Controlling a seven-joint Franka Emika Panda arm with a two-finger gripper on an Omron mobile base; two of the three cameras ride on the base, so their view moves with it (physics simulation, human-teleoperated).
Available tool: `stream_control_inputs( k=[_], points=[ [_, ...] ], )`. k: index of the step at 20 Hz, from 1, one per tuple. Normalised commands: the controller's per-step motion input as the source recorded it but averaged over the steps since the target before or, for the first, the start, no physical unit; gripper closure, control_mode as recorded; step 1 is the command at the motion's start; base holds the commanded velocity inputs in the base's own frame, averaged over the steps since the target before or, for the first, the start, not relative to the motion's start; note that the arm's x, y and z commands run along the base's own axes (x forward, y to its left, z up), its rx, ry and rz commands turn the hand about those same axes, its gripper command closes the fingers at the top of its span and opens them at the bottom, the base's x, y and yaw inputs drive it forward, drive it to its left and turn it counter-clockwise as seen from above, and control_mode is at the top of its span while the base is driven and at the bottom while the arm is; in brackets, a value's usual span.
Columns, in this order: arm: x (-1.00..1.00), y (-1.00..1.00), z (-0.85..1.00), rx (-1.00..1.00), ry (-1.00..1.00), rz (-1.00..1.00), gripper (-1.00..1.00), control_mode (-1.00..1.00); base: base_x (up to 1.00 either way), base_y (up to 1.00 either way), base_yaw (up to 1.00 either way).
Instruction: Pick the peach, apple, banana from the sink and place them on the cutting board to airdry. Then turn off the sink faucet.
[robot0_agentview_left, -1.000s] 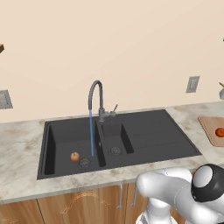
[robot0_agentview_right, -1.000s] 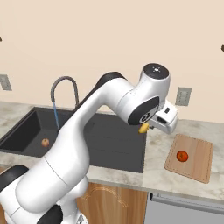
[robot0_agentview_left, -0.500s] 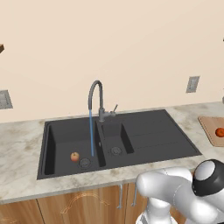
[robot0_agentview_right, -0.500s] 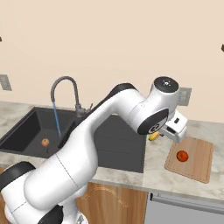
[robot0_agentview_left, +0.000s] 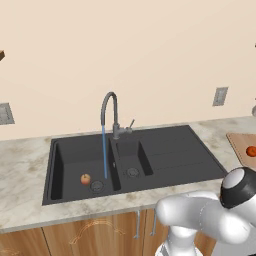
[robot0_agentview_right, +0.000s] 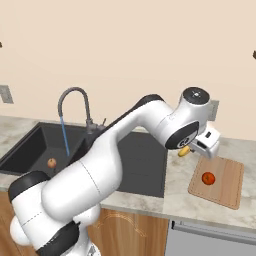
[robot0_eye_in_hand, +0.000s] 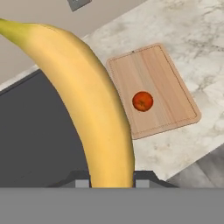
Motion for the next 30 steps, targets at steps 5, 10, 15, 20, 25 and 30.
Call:
stream_control_inputs(
  k=[5,10,15,20,25,30],
  points=[
    [0.39,-0.14,-0.11,0.0,0.0,-0.03,1.0,-1.0,0.0,0.0,0.0],
    [0.31,-0.21,-0.11,0.0,0.0,-0.01,1.0,-1.0,0.0,0.0,0.0],
    [0.07,-0.3,-0.03,0.0,0.0,0.0,1.0,-1.0,0.0,0.0,0.0],
    [0.0,-0.14,-0.08,0.01,0.0,0.01,1.0,-1.0,0.0,0.0,0.0],
    [0.0,-0.03,-0.27,0.0,0.05,0.07,1.0,-1.0,0.0,0.0,0.0],
    [0.0,0.0,-0.32,0.0,0.05,0.11,1.0,-1.0,0.0,0.0,0.0]
  ],
)
